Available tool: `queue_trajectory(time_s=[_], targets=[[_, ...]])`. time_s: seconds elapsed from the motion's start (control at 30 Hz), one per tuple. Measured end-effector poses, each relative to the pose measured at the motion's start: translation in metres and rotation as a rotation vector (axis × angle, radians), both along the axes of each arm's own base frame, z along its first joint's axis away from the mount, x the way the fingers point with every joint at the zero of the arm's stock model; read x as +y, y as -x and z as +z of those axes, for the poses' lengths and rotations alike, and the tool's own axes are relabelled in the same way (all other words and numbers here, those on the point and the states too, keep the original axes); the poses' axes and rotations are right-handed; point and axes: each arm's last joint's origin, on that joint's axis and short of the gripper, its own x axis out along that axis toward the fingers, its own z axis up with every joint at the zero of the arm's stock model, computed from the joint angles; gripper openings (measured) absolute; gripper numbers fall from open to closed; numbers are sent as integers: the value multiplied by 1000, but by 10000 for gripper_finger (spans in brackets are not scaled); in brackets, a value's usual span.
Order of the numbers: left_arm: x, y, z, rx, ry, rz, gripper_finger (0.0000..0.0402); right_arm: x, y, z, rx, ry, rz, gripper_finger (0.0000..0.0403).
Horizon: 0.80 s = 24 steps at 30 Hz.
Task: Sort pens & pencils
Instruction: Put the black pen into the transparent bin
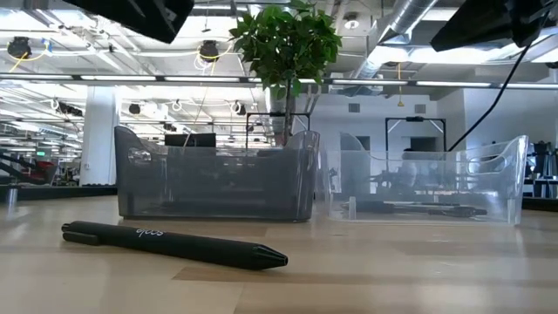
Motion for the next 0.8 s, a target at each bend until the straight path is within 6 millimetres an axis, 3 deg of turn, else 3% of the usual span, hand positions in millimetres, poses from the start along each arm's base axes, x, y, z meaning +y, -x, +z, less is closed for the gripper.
queue_trajectory(time_s=[0.3, 0.5, 0.8], targets=[[-30, -34, -8, 247, -114, 26, 134, -4, -4, 0, 3, -25, -24, 78], [-54, -54, -16, 301, -133, -58, 134, -4, -4, -1, 21, -41, -19, 78], [-73, -69, -36, 418, -116, -65, 134, -3, -4, -2, 52, -76, -7, 78]])
